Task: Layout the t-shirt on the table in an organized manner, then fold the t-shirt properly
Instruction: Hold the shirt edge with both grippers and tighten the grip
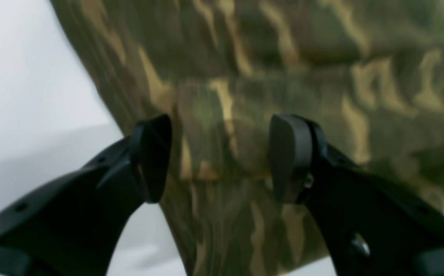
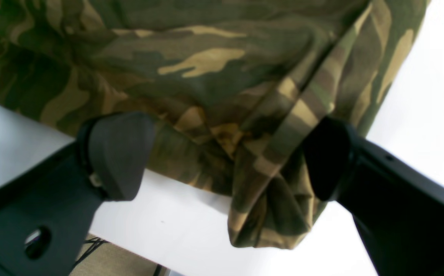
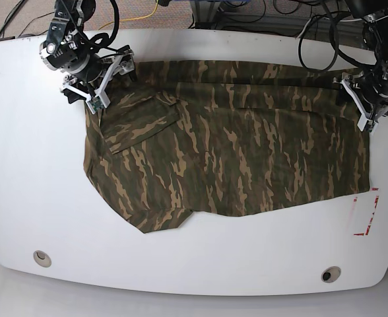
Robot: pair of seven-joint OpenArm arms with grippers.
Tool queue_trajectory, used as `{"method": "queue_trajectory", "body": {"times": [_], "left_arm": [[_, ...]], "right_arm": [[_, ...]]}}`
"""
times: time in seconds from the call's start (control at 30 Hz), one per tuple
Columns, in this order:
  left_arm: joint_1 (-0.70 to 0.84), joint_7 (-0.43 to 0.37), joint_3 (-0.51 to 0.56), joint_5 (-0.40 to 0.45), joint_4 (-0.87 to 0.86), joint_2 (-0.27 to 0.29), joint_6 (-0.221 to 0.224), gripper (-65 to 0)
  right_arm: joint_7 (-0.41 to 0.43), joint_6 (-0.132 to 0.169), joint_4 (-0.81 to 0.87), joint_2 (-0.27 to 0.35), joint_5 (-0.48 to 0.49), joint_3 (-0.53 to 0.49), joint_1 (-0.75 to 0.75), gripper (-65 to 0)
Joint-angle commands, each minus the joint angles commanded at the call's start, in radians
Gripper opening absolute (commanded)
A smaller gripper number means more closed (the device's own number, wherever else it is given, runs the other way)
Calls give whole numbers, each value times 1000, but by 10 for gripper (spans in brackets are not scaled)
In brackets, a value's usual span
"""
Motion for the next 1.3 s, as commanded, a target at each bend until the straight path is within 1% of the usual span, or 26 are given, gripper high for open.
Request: {"method": "queue_trajectory", "body": {"times": [0.13,0.2,0.33,0.37,0.7,1.0,1.1,1.3], "left_arm": [[9,-2,-35,-2,8,0,0,-271],[11,-2,-52,-2,11,2,0,-253],[11,-2,-69,-2,11,2,0,-143],[11,-2,-75,-2,11,2,0,-129],[6,-2,-77,-2,2,3,0,-132],[5,-3,-5,0,-2,6,0,-132],[3,-3,15,0,-34,8,0,-132],[-26,-3,9,0,-87,8,0,-133]], "right_arm": [[0,0,0,-2,0,0,0,-32],[0,0,0,-2,2,0,0,-32],[0,0,0,-2,3,0,0,-32],[0,0,0,-2,3,0,0,-32],[0,0,0,-2,5,0,0,-32],[0,0,0,-2,5,0,0,-32],[0,0,0,-2,5,0,0,-32],[0,0,0,-2,5,0,0,-32]]}}
